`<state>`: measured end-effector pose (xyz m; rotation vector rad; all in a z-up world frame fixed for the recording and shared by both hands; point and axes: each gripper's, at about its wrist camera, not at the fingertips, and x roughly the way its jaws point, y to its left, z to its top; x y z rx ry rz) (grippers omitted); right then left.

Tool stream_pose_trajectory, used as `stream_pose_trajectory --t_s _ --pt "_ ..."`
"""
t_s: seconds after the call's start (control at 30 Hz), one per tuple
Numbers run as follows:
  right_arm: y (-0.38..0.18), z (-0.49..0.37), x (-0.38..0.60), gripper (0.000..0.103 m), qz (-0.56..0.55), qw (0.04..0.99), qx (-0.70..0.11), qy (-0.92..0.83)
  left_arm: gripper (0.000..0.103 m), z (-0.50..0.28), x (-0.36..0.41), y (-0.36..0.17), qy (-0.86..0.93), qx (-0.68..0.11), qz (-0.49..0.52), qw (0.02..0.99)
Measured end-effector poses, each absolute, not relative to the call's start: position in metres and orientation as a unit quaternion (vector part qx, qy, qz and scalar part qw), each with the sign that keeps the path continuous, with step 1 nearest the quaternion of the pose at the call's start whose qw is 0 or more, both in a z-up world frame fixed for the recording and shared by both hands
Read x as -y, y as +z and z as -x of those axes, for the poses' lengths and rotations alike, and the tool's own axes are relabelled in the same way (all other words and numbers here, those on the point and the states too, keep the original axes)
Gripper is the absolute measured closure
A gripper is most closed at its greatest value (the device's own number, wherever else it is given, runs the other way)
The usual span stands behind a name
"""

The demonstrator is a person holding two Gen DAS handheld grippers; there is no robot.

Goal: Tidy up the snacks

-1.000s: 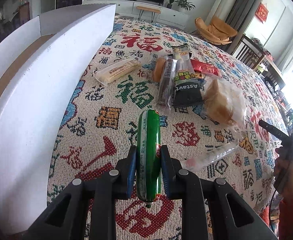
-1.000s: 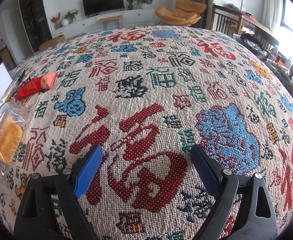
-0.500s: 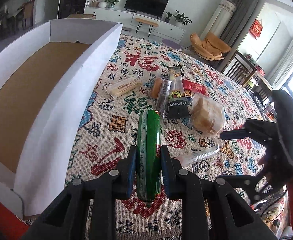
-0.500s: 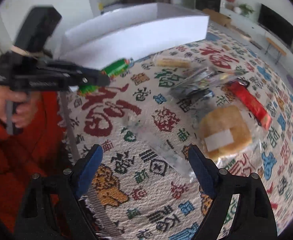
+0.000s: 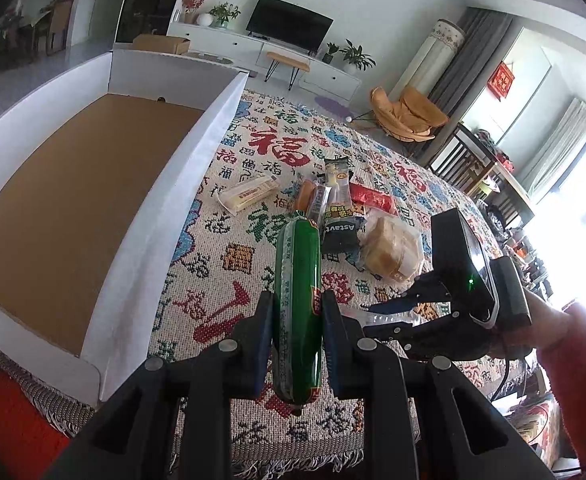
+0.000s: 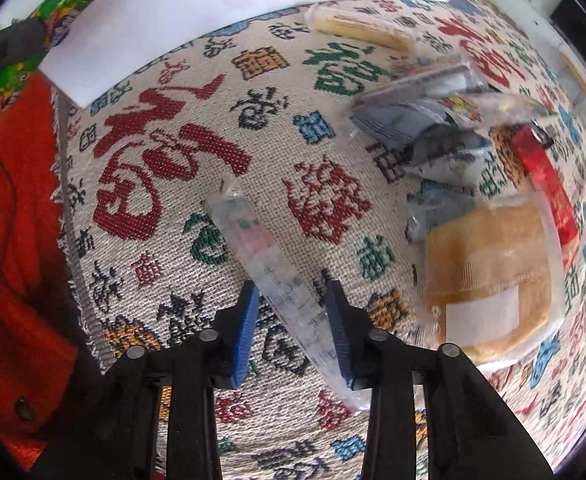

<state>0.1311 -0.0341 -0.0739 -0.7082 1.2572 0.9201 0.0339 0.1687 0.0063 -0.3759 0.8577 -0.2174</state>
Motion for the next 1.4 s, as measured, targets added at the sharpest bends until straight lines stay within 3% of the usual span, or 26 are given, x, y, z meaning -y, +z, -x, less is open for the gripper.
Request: stream_pose_trajectory --t_s 0.07,0.33,0.57,0.67,0.7,0.73,0.77,0.8,0.83,1.17,1.4 --pt "-0.07 -0.135 0.043 0.085 0.28 0.666 -0.565 0.399 0.081 -0.033 -0.178 0.013 -0.106 -0.406 0.193 0.887" --pt "-0.004 -0.181 0.081 0.085 0.022 0.725 -0.546 0.419 0.081 -0.031 -0.242 0.046 -0.061 -0.361 0.223 0.903" --pt "0.066 -0.193 -0.01 0.085 -0.178 0.689 -0.492 0.502 0.081 -0.046 -0.311 0.053 0.04 -0.367 0.199 0.908" --pt "0.088 -0.195 -0.059 0.081 -0.226 0.682 -0.469 0.514 0.08 -0.055 -0.327 0.047 0.083 -0.383 0.18 0.902" --pt "0.089 -0.198 -0.07 0.073 -0.233 0.687 -0.463 0.508 0.07 -0.057 -0.33 0.045 0.098 -0.385 0.172 0.901" --pt "0.09 -0.2 -0.078 0.061 -0.234 0.694 -0.461 0.5 0.044 -0.057 -0.333 0.043 0.113 -0.389 0.165 0.899" --pt "0.087 -0.204 -0.083 0.034 -0.229 0.702 -0.463 0.49 0.03 -0.057 -0.335 0.042 0.129 -0.39 0.16 0.898" --pt "0.085 -0.204 -0.081 0.03 -0.223 0.716 -0.458 0.477 0.011 -0.054 -0.335 0.042 0.144 -0.381 0.157 0.9" --pt "0.082 -0.202 -0.074 0.03 -0.213 0.731 -0.449 0.468 0.006 -0.048 -0.335 0.043 0.151 -0.363 0.156 0.906" --pt "0.021 -0.149 0.115 0.03 0.006 0.924 -0.339 0.176 0.005 -0.045 -0.249 0.047 0.049 -0.329 0.17 0.928" --pt "-0.038 -0.154 0.252 0.03 -0.009 0.911 -0.413 -0.002 0.005 -0.073 -0.126 0.026 -0.071 -0.389 0.097 0.914"
